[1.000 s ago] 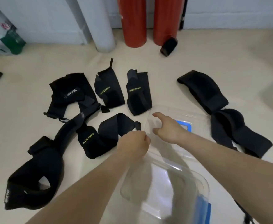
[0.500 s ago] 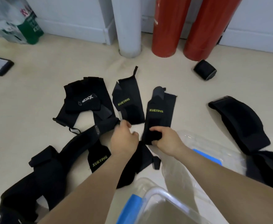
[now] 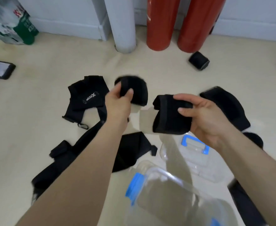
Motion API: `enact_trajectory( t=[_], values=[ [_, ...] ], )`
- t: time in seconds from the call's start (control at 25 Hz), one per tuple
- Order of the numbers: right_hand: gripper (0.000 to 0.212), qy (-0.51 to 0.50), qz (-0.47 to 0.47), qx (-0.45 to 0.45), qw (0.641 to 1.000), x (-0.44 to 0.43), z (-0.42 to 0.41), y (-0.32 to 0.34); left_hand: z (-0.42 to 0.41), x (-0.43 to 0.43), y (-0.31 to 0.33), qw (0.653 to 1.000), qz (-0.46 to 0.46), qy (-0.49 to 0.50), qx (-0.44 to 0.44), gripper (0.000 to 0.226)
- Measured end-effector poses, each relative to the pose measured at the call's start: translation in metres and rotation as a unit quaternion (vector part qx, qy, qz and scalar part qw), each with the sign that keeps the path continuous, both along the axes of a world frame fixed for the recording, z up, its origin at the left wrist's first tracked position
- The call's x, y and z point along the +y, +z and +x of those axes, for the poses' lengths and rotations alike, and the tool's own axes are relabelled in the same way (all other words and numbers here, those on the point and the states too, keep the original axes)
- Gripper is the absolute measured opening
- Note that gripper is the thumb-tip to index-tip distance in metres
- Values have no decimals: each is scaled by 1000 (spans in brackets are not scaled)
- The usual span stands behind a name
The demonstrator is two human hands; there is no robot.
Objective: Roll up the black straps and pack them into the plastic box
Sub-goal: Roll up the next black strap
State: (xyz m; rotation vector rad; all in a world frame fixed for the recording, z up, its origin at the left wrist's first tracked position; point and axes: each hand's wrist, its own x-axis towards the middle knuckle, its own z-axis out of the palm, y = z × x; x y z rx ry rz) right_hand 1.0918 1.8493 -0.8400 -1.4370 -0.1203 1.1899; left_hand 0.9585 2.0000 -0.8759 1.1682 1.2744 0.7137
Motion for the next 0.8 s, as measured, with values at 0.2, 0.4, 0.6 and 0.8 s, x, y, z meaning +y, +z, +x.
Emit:
enact_trajectory(
  t=[0.2,0.4,0.6,0.8],
  values=[
    [52,10,-60,106,992,-52,-28,116,-39,-75,166,977,-32,-169,-128,35],
    [32,-14,-10,119,993,-103,-57,198,-85,-176,244,939,-163,-301,43,13],
    [27,96,-4,-110,989,-159,-97,259,-119,-225,297,945,-234,-227,33,21],
    [48,209,-43,-242,946,-199,-155,319,-123,-243,346,978,-183,-93,-32,21]
  ],
)
